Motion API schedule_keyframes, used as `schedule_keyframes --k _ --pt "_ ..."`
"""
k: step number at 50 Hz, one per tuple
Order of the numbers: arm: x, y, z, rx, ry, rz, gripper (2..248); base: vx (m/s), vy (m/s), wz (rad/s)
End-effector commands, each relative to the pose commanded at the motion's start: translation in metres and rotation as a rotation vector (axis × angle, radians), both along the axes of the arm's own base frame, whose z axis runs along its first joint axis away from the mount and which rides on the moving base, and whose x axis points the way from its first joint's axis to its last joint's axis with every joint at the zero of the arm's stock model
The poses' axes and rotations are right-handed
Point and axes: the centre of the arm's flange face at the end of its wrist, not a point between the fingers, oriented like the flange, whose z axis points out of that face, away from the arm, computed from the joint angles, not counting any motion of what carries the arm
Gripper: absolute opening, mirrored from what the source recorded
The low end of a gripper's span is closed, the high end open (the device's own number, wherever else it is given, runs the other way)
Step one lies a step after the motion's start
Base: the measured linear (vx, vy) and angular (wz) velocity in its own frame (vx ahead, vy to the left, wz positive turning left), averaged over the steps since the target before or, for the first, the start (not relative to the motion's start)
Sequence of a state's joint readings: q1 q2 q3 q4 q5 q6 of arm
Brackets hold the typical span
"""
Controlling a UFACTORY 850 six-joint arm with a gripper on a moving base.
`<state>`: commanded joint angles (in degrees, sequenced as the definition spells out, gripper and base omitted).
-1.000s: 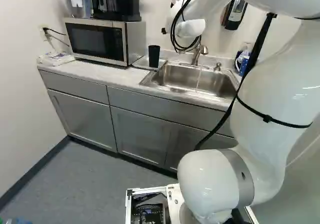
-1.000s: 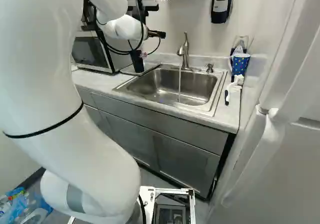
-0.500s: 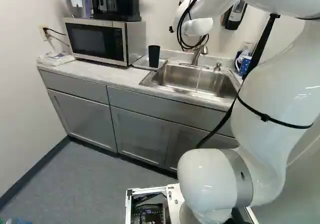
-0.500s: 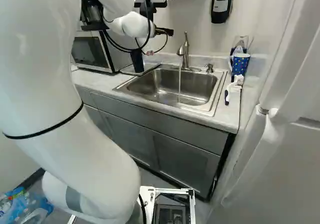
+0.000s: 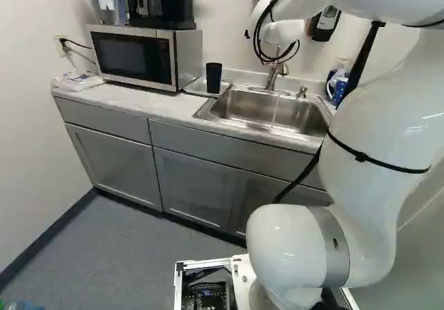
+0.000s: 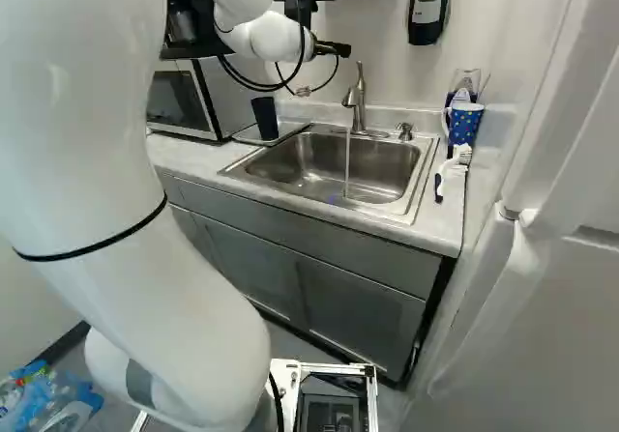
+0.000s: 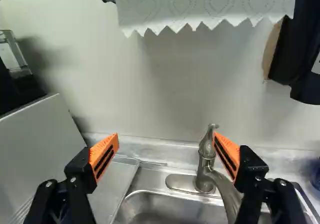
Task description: Rinse the cup and place it in the tray
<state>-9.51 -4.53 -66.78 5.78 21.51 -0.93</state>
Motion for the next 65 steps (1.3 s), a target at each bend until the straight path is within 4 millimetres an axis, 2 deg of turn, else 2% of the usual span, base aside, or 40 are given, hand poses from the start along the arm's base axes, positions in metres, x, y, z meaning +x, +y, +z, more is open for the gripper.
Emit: schedule_keyframes --k 22,56,65 --pt "0.033 -0.023 -0.002 -0.001 -0.005 -0.028 247 0.000 0.000 0.000" --pt "0.082 -0.029 -0.006 -0.004 -0.020 -0.023 247 0.000 0.000 0.000" --pt "0.084 -0.031 -0.006 -0.003 -0.018 -0.025 247 0.000 0.000 0.000"
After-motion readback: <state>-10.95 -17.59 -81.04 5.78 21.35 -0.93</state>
